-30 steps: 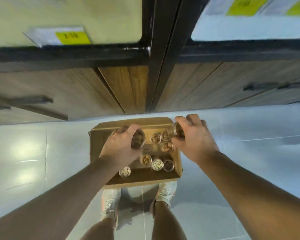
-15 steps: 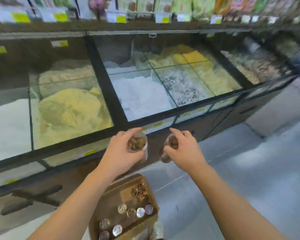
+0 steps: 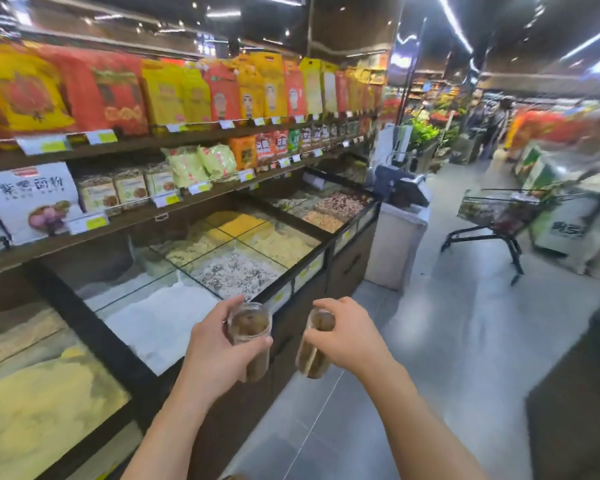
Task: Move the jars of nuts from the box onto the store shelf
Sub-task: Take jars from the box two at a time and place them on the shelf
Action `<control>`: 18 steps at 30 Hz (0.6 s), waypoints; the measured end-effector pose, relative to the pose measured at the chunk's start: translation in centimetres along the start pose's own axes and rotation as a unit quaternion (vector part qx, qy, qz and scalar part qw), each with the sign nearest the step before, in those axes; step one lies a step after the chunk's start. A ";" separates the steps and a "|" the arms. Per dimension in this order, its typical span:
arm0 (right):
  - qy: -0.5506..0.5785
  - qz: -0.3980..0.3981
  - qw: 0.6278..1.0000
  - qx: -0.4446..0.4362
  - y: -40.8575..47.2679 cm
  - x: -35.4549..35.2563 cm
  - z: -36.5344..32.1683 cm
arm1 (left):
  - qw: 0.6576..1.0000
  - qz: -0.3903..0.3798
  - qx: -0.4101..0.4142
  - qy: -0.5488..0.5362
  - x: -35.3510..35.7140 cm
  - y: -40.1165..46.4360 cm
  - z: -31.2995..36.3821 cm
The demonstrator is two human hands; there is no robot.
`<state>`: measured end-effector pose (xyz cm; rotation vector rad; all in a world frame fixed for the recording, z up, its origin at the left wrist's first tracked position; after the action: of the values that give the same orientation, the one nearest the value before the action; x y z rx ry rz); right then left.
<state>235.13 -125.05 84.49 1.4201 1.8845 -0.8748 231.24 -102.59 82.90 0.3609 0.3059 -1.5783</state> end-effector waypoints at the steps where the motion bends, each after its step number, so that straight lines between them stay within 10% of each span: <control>1: 0.012 0.013 1.000 0.009 -1.1 -1.1 0.9 | 1.000 -0.014 0.011 0.002 1.1 -0.1 1.1; 18: 0.004 0.200 0.952 0.232 -35.3 -19.3 26.0 | 0.951 -0.271 0.148 -0.027 35.2 -11.1 20.5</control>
<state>207.58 -163.97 89.32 1.9972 1.3629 -1.1450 218.45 -142.61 86.81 0.4922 0.1255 -2.1823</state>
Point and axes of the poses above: each hand's wrist, its own y-axis towards the middle knuckle, its own x-axis out of the palm, z = x × y, the point moved 3 cm from there along y, towards the middle knuckle, and after that the axes turned 13 degrees about -z, right-handed, at the moved point
